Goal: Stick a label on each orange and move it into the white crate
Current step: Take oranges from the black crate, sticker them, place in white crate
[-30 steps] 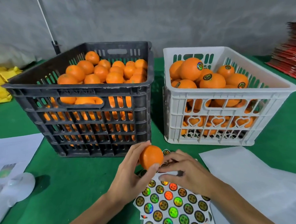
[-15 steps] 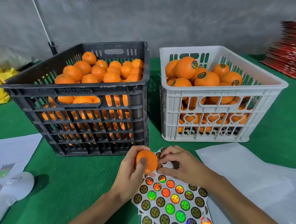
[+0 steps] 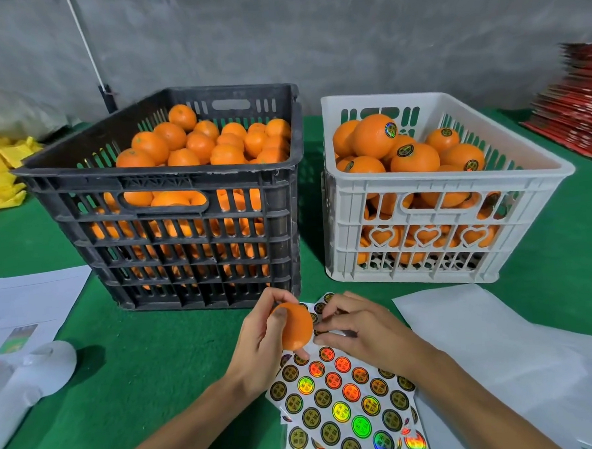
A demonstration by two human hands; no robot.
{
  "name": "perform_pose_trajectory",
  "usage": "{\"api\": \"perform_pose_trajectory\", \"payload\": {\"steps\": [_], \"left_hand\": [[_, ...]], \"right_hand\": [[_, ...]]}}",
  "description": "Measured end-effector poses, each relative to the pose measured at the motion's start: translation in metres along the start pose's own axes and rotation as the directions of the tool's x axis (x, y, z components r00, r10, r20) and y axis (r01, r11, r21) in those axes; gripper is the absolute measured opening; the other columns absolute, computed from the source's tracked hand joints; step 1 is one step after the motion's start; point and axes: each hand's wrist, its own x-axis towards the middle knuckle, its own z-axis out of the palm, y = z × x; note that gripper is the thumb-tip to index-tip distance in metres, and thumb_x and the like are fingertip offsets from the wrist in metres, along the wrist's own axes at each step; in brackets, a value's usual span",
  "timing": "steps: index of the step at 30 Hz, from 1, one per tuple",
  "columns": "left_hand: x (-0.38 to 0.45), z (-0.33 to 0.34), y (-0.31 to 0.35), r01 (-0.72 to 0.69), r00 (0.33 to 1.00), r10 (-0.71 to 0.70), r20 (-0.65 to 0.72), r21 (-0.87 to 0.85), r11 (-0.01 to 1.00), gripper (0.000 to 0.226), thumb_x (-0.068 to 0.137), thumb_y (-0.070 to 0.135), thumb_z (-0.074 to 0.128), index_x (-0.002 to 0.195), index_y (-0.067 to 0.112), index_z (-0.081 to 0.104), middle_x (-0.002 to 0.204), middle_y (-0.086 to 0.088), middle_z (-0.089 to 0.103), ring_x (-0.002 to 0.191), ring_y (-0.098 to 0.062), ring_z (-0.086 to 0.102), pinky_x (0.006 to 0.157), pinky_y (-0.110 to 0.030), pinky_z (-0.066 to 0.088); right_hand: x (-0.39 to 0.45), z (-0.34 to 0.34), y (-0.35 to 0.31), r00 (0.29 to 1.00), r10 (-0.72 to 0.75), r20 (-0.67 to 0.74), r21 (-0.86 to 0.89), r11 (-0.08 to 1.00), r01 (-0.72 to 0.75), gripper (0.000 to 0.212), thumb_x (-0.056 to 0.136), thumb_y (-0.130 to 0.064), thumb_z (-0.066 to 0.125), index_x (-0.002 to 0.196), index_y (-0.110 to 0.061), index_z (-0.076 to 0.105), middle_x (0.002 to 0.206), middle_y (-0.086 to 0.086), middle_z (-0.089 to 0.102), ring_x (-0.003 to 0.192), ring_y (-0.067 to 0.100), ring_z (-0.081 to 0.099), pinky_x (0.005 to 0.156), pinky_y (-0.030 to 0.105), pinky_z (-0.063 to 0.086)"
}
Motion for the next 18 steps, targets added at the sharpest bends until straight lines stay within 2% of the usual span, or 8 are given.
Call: {"api": "perform_pose_trajectory", "payload": {"steps": [3,6,8,10,12,14,15,18], "left_hand": [[0.001,0.000,-0.001,0.017,1.000,-0.017,-0.008,0.002,1.000,0.030,0.101,0.040,0.037,0.113,0.025,0.060,0.101,0.006,0.062,0.062,-0.039,0.073,0.065,-0.052,0.058],[0.002,0.000,-0.002,0.033,0.999,-0.033,-0.010,0.011,0.999,0.030,0.103,0.036,0.034,0.114,0.024,0.060,0.098,0.005,0.063,0.061,-0.039,0.072,0.066,-0.050,0.058],[0.003,0.001,-0.002,0.046,0.999,-0.045,-0.006,0.025,0.999,0.030,0.103,0.036,0.033,0.113,0.024,0.059,0.097,0.003,0.064,0.061,-0.039,0.073,0.069,-0.050,0.058],[0.004,0.001,-0.002,0.060,0.998,-0.060,-0.005,0.027,0.998,0.030,0.103,0.037,0.033,0.112,0.025,0.060,0.097,0.003,0.065,0.061,-0.038,0.073,0.072,-0.050,0.059],[0.005,0.001,-0.002,0.063,0.998,-0.063,-0.006,0.026,0.998,0.031,0.104,0.039,0.033,0.111,0.024,0.059,0.096,0.003,0.065,0.060,-0.038,0.072,0.072,-0.048,0.058],[0.006,0.003,0.000,0.058,0.998,-0.058,0.000,0.017,0.998,0.032,0.104,0.043,0.035,0.112,0.024,0.058,0.094,-0.001,0.066,0.059,-0.036,0.071,0.070,-0.047,0.057],[0.006,0.004,0.002,0.052,0.999,-0.052,0.005,0.010,0.999,0.033,0.103,0.048,0.036,0.112,0.024,0.057,0.091,-0.005,0.065,0.058,-0.035,0.069,0.068,-0.047,0.057],[0.004,0.005,0.004,0.034,0.999,-0.034,0.019,-0.022,0.999,0.035,0.105,0.051,0.036,0.114,0.022,0.053,0.079,-0.021,0.061,0.057,-0.034,0.060,0.064,-0.049,0.052]], "right_hand": [[-0.001,-0.002,-0.003,0.997,-0.075,-0.012,-0.102,0.992,0.074,0.032,0.099,-0.041,0.062,0.114,-0.019,0.080,0.105,-0.006,0.065,0.095,0.006,0.051,0.080,0.024,0.047],[-0.002,0.001,-0.004,0.996,-0.077,-0.045,-0.101,0.992,0.072,0.035,0.101,-0.042,0.056,0.110,-0.017,0.080,0.099,-0.006,0.064,0.091,0.008,0.052,0.078,0.026,0.047],[-0.001,0.004,-0.002,0.997,0.023,-0.070,0.007,1.000,-0.022,0.029,0.102,-0.037,0.060,0.097,-0.016,0.079,0.093,-0.006,0.062,0.088,0.010,0.055,0.080,0.031,0.049],[0.002,0.005,-0.002,0.976,0.179,-0.122,0.204,0.967,-0.152,0.025,0.101,-0.030,0.064,0.083,-0.014,0.073,0.087,-0.006,0.060,0.082,0.011,0.058,0.078,0.035,0.050],[0.007,0.004,-0.008,0.925,0.257,-0.281,0.262,0.947,-0.184,0.019,0.100,-0.025,0.065,0.088,-0.013,0.075,0.089,-0.007,0.062,0.082,0.011,0.061,0.077,0.037,0.052],[0.011,0.007,-0.022,0.878,0.210,-0.430,0.211,0.969,-0.128,0.017,0.100,-0.024,0.064,0.097,-0.013,0.077,0.093,-0.009,0.064,0.086,0.010,0.062,0.076,0.035,0.053],[0.012,0.009,-0.030,0.877,0.148,-0.457,0.167,0.983,-0.079,0.017,0.101,-0.024,0.063,0.101,-0.014,0.077,0.096,-0.009,0.064,0.088,0.009,0.063,0.076,0.033,0.053],[0.012,0.019,-0.045,0.898,-0.023,-0.439,0.035,0.998,0.043,0.020,0.105,-0.025,0.059,0.111,-0.015,0.075,0.104,-0.007,0.061,0.092,0.007,0.061,0.077,0.030,0.052]]}}
